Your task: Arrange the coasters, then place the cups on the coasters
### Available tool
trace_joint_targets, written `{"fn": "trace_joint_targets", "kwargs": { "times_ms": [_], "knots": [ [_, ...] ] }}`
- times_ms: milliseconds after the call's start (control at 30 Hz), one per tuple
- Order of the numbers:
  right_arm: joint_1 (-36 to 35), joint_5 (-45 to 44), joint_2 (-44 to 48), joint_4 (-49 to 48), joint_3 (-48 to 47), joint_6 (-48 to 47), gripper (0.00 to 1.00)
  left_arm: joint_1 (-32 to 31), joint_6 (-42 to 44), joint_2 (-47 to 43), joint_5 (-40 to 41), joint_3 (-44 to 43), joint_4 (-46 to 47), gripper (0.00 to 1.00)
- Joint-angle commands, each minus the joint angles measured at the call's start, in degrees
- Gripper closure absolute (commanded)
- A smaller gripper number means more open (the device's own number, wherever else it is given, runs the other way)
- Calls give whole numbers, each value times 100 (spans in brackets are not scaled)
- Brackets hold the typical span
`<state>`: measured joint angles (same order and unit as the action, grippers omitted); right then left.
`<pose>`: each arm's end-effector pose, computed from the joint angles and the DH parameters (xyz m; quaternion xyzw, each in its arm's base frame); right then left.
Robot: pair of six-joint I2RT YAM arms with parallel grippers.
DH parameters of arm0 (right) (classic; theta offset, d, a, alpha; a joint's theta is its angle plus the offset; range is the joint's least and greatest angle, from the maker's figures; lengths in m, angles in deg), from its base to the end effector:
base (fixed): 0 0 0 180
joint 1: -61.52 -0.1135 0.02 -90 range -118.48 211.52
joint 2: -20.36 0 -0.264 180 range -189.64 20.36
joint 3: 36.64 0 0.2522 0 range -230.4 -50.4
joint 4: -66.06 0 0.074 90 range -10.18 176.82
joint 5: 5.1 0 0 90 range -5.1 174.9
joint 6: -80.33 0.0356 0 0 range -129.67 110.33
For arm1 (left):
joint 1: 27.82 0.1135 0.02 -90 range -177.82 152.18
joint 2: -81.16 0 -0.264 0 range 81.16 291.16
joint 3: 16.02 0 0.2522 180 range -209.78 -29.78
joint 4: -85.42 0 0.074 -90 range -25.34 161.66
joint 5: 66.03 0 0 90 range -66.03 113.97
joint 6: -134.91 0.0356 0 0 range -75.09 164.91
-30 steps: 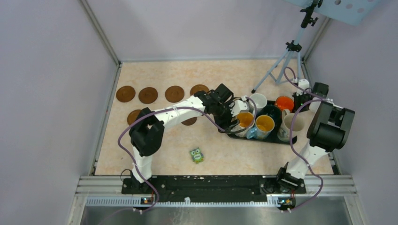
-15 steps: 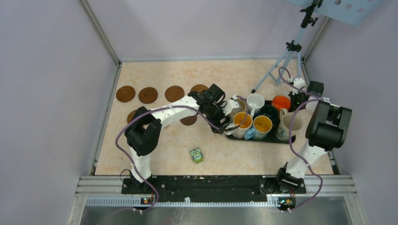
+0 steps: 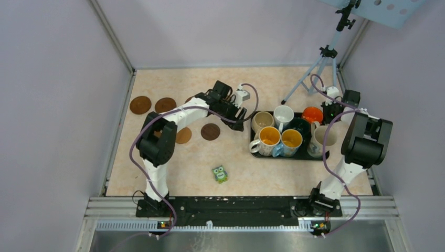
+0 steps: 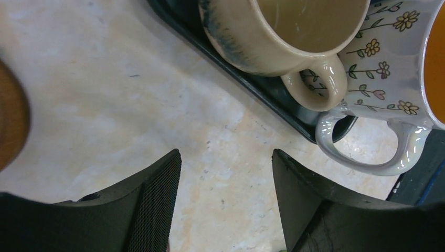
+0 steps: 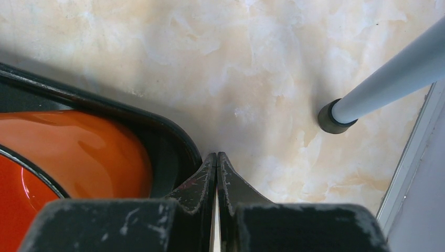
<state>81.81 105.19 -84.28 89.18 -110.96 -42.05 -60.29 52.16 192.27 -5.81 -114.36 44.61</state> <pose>0.3498 -0.1162 0.1554 -0.1534 0.9237 0.0129 0.3509 0.3477 -0.2422 0.2196 0.3874 0.8361 -0.3041 0.2414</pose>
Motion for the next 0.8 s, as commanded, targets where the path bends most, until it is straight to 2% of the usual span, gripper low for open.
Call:
{"fn": "trace_joint_targets", "kwargs": {
  "times_ms": [0, 467, 767],
  "knots": [
    [-219, 660, -71, 1407, 307, 175, 100, -195, -275, 129, -375, -31, 205, 30],
    [-384, 940, 197, 1779, 487, 280, 100, 191, -167, -321, -219, 318, 28, 30],
    [-402, 1034, 357, 1896, 621, 241, 100, 307, -83, -607, -565, 667, 49, 34]
  ]
}}
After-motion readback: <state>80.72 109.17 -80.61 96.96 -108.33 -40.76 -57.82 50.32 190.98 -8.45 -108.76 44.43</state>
